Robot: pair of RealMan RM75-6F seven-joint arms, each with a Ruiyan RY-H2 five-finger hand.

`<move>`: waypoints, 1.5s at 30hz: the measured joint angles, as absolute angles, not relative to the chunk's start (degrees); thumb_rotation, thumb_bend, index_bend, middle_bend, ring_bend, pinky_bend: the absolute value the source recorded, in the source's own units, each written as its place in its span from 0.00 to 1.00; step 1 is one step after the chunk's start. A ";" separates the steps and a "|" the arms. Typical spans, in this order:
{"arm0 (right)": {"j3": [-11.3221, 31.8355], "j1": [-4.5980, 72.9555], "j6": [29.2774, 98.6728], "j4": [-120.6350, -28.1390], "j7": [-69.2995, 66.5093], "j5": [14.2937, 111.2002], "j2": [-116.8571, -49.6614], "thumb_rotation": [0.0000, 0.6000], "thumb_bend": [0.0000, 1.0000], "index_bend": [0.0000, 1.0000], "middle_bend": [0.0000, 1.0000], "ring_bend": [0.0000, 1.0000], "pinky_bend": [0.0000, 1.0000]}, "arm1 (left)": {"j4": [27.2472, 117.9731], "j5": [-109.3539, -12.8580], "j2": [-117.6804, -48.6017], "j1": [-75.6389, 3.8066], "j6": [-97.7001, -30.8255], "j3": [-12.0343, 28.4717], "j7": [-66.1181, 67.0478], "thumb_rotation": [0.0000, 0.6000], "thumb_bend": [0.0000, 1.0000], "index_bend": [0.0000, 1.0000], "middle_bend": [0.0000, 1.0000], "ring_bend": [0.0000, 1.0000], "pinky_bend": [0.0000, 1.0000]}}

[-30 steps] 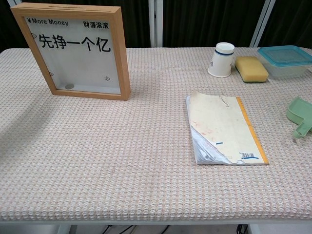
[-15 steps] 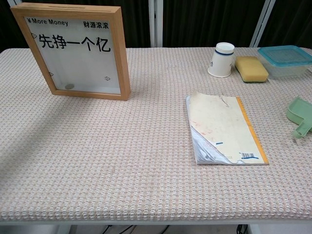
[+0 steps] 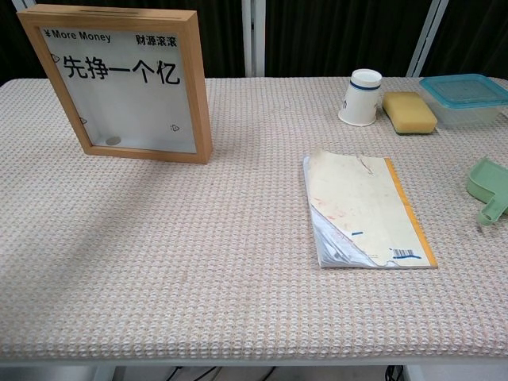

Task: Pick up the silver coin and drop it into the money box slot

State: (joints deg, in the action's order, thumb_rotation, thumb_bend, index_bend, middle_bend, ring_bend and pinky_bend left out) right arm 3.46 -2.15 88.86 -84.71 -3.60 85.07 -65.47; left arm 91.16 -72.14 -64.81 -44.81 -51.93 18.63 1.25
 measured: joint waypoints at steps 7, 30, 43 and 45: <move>3.52 -1.99 88.85 -84.39 -4.20 85.28 -65.36 1.00 0.43 0.00 0.00 0.00 0.00 | 89.63 -66.30 -66.40 -47.13 -49.03 19.18 2.49 1.00 0.44 0.63 0.26 0.07 0.11; 3.38 -2.41 89.54 -83.46 -4.83 85.46 -65.54 1.00 0.43 0.00 0.00 0.00 0.00 | 88.11 -59.87 -66.80 -49.13 -46.83 17.52 3.21 1.00 0.44 0.65 0.26 0.07 0.11; 3.34 -2.24 89.02 -83.18 -4.72 85.28 -65.81 1.00 0.42 0.00 0.00 0.00 0.00 | 86.94 -59.14 -67.00 -49.08 -46.11 16.54 2.07 1.00 0.44 0.65 0.26 0.07 0.11; 3.37 -2.23 89.04 -83.29 -4.61 85.27 -65.76 1.00 0.42 0.00 0.00 0.00 0.00 | 86.73 -59.29 -67.10 -49.09 -46.07 16.46 1.78 1.00 0.44 0.60 0.26 0.07 0.11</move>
